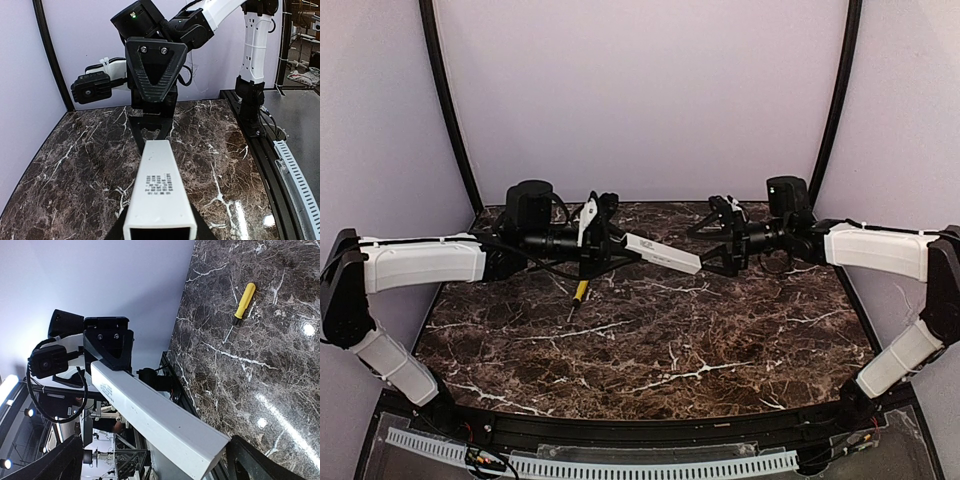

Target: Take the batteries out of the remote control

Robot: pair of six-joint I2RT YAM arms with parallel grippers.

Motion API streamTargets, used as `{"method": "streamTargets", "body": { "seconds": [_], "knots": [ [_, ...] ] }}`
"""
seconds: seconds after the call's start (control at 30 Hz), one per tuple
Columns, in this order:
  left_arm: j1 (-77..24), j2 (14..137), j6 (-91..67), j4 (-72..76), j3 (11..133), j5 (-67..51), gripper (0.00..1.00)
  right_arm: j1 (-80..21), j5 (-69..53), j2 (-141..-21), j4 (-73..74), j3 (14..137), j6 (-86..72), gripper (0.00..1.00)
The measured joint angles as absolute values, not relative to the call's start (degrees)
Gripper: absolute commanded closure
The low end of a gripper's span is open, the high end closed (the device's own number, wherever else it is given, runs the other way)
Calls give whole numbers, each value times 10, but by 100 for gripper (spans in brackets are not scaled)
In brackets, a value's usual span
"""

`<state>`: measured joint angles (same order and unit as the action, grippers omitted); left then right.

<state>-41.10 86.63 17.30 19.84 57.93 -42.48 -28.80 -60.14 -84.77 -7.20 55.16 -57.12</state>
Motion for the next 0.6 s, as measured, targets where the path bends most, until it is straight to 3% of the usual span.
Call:
{"method": "streamTargets", "body": {
  "seconds": [0.6],
  "knots": [
    [-411, 861, 160, 243, 579, -426, 100, -265, -610, -832, -34, 544, -556, 3]
  ]
}}
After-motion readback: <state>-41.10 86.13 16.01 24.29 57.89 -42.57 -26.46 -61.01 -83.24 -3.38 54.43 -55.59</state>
